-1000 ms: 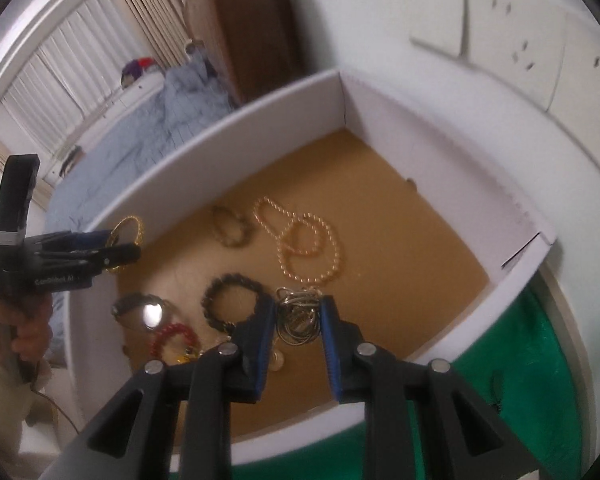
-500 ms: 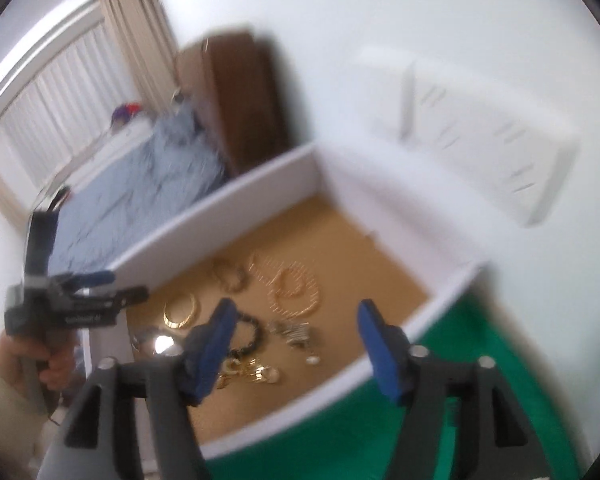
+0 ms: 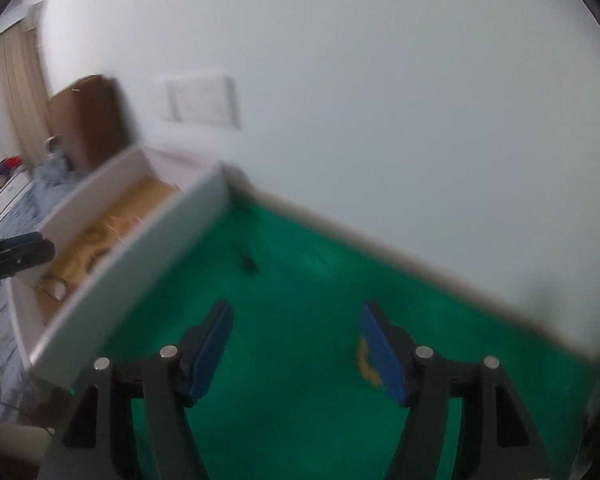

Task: Organize jewelry
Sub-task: 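Move both open tools back over the remaining items on the cloth, then grasp the small black earring with the left tool while the right tool grasps the wooden cylinder-bead bracelet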

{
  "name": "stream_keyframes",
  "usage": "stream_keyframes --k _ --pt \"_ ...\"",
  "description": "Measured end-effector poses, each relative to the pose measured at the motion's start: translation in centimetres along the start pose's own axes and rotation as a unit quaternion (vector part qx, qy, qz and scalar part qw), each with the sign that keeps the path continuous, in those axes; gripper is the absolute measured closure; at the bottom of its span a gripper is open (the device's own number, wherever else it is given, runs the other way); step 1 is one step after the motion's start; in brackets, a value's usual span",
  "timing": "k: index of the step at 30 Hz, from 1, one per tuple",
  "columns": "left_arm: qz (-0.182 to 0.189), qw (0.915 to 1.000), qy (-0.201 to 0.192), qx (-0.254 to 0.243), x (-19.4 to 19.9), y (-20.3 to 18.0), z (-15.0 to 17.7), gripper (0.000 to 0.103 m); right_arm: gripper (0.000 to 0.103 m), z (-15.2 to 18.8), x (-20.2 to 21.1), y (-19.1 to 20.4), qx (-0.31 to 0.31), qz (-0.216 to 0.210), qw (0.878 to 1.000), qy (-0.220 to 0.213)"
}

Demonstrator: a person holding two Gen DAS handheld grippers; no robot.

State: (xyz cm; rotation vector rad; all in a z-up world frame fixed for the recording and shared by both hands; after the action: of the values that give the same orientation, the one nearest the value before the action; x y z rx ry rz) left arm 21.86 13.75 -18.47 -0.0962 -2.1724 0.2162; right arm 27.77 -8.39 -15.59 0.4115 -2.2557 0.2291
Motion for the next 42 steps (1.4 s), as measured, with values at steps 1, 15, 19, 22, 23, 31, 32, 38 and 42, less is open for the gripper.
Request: stream_keyframes --k 1,15,19,22,23,31,32,38,42 --pt "0.000 0.9996 0.023 -0.017 -1.2 -1.2 0.6 0.004 0.035 1.4 -0.2 -1.1 -0.017 0.013 1.000 0.012" --pt "-0.014 0.9953 0.081 -0.051 -6.6 -6.1 1.7 0.004 0.035 6.6 -0.2 -6.3 -0.111 0.013 0.993 0.026" --pt "-0.026 0.9948 0.084 -0.050 -7.8 -6.2 1.7 0.004 0.035 7.5 -1.4 -5.9 -0.104 0.001 0.994 0.042" --pt "-0.030 0.9940 0.094 -0.047 -8.7 -6.1 2.1 0.004 0.035 8.5 -2.7 -5.9 -0.105 -0.007 0.993 0.062" --pt "-0.032 0.9937 0.097 -0.046 -9.0 -6.0 2.2 0.004 0.035 8.7 -3.0 -5.9 -0.107 -0.009 0.992 0.066" --pt "-0.049 0.9943 0.095 0.002 -12.8 -4.3 0.7 0.004 0.035 9.9 -5.6 -6.5 -0.120 -0.022 0.988 0.098" --pt "-0.049 0.9946 0.091 0.003 -13.3 -4.2 0.0 0.004 0.035 9.8 -5.9 -6.6 -0.119 -0.021 0.988 0.099" --pt "-0.055 0.9963 0.066 -0.002 -16.9 -3.7 -4.5 0.004 0.035 8.6 -7.4 -7.8 -0.117 -0.027 0.989 0.090" --pt "-0.068 0.9948 0.076 -0.009 -20.3 -3.0 -5.8 0.004 0.035 7.5 -9.7 -8.4 -0.099 -0.050 0.990 0.082"
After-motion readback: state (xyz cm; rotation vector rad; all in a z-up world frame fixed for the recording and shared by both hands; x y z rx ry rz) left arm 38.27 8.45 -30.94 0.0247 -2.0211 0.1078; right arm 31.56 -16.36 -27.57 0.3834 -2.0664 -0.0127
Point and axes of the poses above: each gripper's, at about its wrist camera, not at the fingertips, and x roughly against the way its jaws point, y to its left, z to its underside, the point moved 10 cm from there along -x, roughly the way its jaws point, and after that the axes turned 4 degrees about -x, right-handed, at the moved point
